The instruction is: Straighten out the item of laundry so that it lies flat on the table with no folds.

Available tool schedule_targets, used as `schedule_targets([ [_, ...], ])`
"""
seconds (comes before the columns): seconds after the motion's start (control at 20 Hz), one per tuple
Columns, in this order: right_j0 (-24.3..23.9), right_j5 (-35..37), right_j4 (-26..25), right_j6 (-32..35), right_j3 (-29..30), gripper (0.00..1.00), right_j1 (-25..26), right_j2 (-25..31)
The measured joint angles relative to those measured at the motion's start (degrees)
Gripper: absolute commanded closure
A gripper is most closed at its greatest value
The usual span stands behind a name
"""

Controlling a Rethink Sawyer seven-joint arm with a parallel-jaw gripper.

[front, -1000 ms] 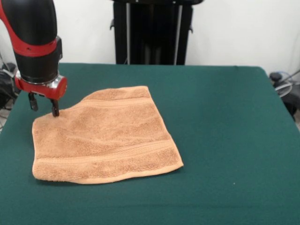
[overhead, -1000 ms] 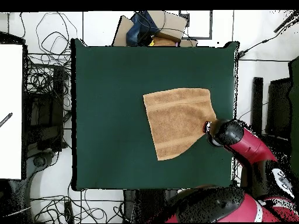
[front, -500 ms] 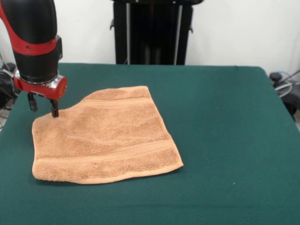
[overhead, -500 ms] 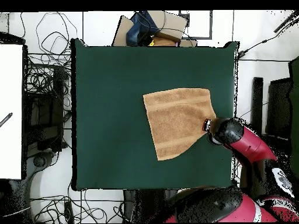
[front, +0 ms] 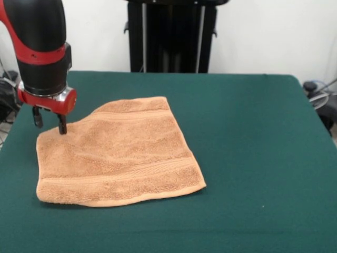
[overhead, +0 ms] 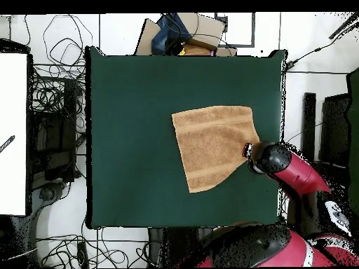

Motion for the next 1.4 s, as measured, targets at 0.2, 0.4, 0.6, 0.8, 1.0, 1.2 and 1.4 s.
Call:
schedule_targets([
  [0.2,-0.01,-1.36,0.01,0.00,-0.02,0.00,0.60,-0.01],
  [0.4,0.07,-2.19,0.01,0.00,-0.03,0.00,1.76,-0.01],
  [0.6,0.17,-2.20,0.02,0.00,-0.09,0.00,2.17,-0.01],
  [0.8,0.19,-2.19,0.01,0.00,-0.40,0.00,2.39,-0.02],
  [1.0,0.19,-2.19,0.01,0.00,-0.71,0.00,2.67,-0.03],
  [1.2,0.19,-2.18,0.01,0.00,-0.73,0.00,2.70,-0.03],
  [1.4,0.20,-2.16,0.01,-0.01,-0.88,0.00,2.80,-0.06],
])
